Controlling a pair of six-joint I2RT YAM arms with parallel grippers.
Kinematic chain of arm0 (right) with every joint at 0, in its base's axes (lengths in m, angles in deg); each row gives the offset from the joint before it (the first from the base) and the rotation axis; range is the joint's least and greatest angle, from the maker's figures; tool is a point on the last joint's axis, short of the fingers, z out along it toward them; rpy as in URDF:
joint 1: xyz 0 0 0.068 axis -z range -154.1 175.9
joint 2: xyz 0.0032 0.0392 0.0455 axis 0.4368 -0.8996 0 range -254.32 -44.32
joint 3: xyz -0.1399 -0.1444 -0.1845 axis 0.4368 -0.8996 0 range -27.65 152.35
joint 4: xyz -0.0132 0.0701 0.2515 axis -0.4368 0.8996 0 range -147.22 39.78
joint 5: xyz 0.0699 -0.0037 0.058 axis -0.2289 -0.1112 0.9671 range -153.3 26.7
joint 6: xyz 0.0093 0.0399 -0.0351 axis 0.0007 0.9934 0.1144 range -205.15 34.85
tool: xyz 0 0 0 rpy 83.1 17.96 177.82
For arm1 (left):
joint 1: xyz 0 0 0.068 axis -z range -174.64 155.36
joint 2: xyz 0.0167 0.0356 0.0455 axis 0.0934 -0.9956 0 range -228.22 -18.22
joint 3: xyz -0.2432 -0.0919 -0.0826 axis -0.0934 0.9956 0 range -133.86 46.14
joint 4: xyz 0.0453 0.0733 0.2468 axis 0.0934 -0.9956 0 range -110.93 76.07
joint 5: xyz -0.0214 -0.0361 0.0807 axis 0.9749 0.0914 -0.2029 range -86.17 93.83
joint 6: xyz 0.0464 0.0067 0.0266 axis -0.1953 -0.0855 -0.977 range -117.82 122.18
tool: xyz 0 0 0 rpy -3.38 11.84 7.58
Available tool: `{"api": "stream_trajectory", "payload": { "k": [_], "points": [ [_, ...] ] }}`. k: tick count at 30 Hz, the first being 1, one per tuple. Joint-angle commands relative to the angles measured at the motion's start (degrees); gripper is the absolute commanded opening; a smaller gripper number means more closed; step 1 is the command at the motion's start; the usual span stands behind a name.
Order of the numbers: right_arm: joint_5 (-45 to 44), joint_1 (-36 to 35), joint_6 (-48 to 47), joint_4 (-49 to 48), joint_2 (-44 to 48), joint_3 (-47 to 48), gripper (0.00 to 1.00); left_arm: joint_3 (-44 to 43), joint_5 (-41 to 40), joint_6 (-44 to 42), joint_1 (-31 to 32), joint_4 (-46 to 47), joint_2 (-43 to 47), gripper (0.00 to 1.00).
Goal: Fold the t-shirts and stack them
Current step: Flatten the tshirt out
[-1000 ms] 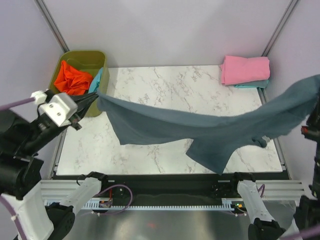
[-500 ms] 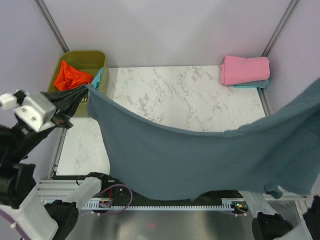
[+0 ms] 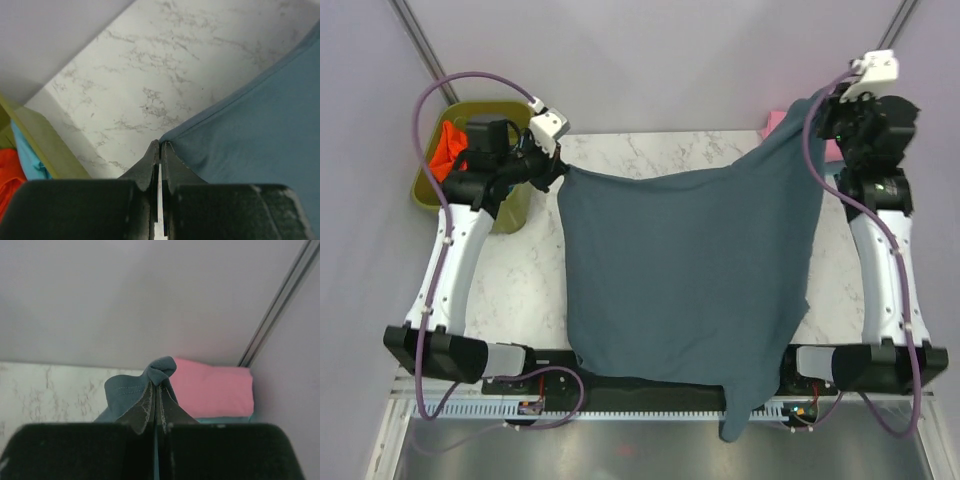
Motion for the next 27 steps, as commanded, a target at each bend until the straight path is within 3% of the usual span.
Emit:
{"api": "stream_trajectory", "payload": {
  "k": [1,6,14,19,27],
  "points": [
    [0.30,-0.84,-0.46,-8.04,-7.26,-1.26,0.00,0.55,-2.65,-5.39,-0.76,9.09,-5.02,0.02],
    [-1.47,-4.44,-4.50,-12.43,-22.40,2.51,0.00,-4.10,-2.30,-6.53,-2.78,12.71,-22.39,0.02],
    [-7.61,-9.45,-6.60,-10.33,-54.82,32.31,0.00,-21.50,-3.18,-7.24,-3.93,11.65,-42.19,0.02],
    [-10.35,-10.16,-7.67,-11.21,-65.73,43.01,0.00,-28.52,-5.54,-6.63,-3.93,12.53,-48.97,0.02],
    [-12.63,-9.98,-4.95,-14.38,-75.33,48.66,0.00,-40.84,-10.65,-3.20,-4.28,13.24,-62.15,0.02]
  ]
}}
